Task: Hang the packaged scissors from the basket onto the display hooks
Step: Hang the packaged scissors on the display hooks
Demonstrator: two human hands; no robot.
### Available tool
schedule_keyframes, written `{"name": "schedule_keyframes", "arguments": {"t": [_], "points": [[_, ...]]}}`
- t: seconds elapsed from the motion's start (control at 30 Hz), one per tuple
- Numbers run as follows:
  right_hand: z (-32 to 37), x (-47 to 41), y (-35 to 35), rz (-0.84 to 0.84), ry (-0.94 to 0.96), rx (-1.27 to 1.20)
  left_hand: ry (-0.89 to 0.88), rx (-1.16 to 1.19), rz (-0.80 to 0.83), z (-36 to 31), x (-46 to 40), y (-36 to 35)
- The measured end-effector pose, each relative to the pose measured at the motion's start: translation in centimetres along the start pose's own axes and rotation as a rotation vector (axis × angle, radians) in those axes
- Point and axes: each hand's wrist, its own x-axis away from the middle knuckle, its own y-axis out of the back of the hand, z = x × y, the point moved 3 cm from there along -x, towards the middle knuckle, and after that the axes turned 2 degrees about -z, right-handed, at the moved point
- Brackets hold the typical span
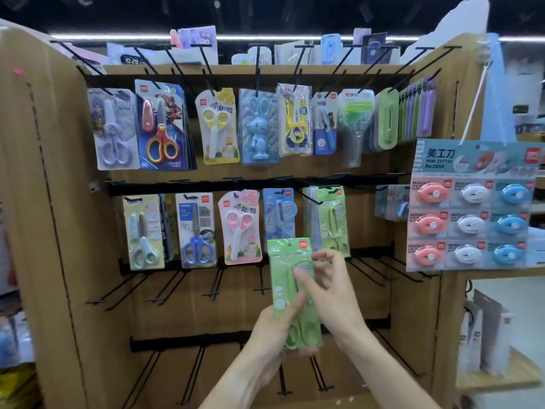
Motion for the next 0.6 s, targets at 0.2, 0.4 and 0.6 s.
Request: {"name": "schedule_keyframes", "arguments": {"t": [0.2, 0.4, 0.6], "points": [[-0.2, -3.0, 3.3, -0.225, 0.04, -0.025, -0.083, -0.155, 0.105, -0.3, -2.4, -2.4], [3.1, -9.1, 5.8, -0.241, 0.139, 0.041, -0.327, -0.402, 0.001, -2.4, -7.6, -4.2], [4.4, -12.0, 6.3, -0.263, 0.168, 0.126, -0.36, -0.472, -0.047, -3.4, -10.5, -5.4]]}}
